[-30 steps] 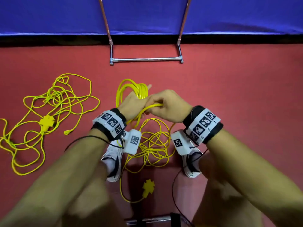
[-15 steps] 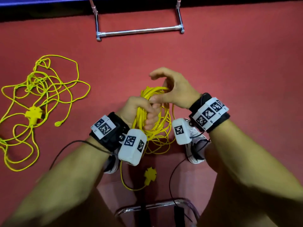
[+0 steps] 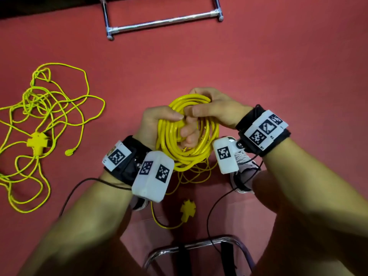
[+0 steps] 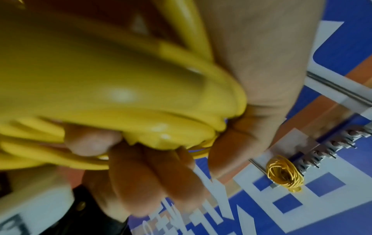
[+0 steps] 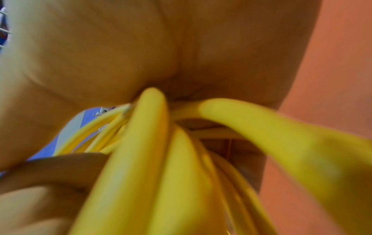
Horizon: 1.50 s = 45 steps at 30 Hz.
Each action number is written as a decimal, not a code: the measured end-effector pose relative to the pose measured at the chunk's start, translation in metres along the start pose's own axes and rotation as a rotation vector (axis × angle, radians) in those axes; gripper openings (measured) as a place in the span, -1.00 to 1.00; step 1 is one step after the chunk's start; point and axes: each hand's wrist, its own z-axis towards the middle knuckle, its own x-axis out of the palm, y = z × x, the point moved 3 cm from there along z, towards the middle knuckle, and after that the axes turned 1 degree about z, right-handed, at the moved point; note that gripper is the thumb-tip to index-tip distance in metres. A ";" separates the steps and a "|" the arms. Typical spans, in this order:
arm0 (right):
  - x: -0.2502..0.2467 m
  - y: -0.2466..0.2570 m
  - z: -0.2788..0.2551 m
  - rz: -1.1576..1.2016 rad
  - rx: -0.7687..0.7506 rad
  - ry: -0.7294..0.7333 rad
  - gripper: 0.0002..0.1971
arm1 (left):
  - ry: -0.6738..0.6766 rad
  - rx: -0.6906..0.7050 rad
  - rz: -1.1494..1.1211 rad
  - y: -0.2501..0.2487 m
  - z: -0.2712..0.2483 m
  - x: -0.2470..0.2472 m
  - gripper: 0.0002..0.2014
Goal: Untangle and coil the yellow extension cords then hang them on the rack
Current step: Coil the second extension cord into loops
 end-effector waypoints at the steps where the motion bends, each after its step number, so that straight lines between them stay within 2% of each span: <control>1: 0.000 0.000 0.000 0.011 0.003 0.005 -0.32 | -0.038 0.005 -0.012 -0.002 0.000 -0.002 -0.73; 3: 0.001 -0.001 -0.002 0.019 0.017 -0.036 -0.63 | -0.148 0.013 0.019 -0.008 0.002 -0.008 -0.71; 4: -0.001 0.001 -0.002 0.002 0.020 -0.094 -0.72 | -0.226 0.014 0.058 -0.010 0.003 -0.012 -0.71; 7: -0.009 0.006 -0.003 -0.078 0.010 -0.280 -0.74 | -0.457 0.005 0.161 -0.016 0.006 -0.022 -0.72; 9: -0.012 0.008 -0.001 -0.082 0.012 -0.323 -0.74 | -0.501 0.019 0.175 -0.017 0.008 -0.023 -0.64; 15: -0.015 0.009 -0.001 -0.049 0.001 -0.409 -0.82 | -0.476 0.101 0.294 -0.020 0.006 -0.014 -0.69; 19: -0.018 0.005 -0.001 -0.059 -0.002 -0.477 -0.81 | -0.524 0.102 0.398 -0.022 0.005 -0.012 -0.85; 24: -0.016 0.003 -0.003 -0.100 -0.031 -0.434 -0.63 | -0.497 0.088 0.426 -0.024 0.003 -0.005 -0.95; 26: -0.016 0.006 -0.005 -0.088 -0.039 -0.399 -0.53 | -0.485 0.105 0.395 -0.023 0.001 -0.003 -0.90; 29: -0.012 0.013 -0.008 -0.026 -0.056 -0.332 -0.65 | -0.453 0.124 0.303 -0.019 -0.002 -0.001 -0.84; 32: -0.010 0.014 -0.012 0.013 -0.061 -0.302 -0.70 | -0.445 0.130 0.321 -0.016 -0.005 0.003 -0.95; 35: -0.009 0.007 -0.013 -0.051 0.000 -0.341 -0.69 | -0.397 0.131 0.285 -0.015 -0.004 0.006 -0.98; 36: -0.011 0.001 -0.013 -0.095 0.051 -0.350 -0.64 | -0.391 0.147 0.267 -0.016 -0.004 0.005 -0.98; 40: -0.014 -0.012 -0.018 -0.088 0.215 -0.314 -0.15 | -0.352 0.274 0.081 -0.027 -0.005 0.001 -0.93; 43: -0.016 -0.023 -0.018 -0.102 0.270 -0.342 -0.10 | -0.324 0.370 -0.075 -0.039 -0.009 -0.005 -0.84; 45: -0.018 -0.032 -0.017 -0.255 0.295 -0.408 -0.13 | -0.344 0.444 -0.130 -0.046 -0.012 -0.010 -0.95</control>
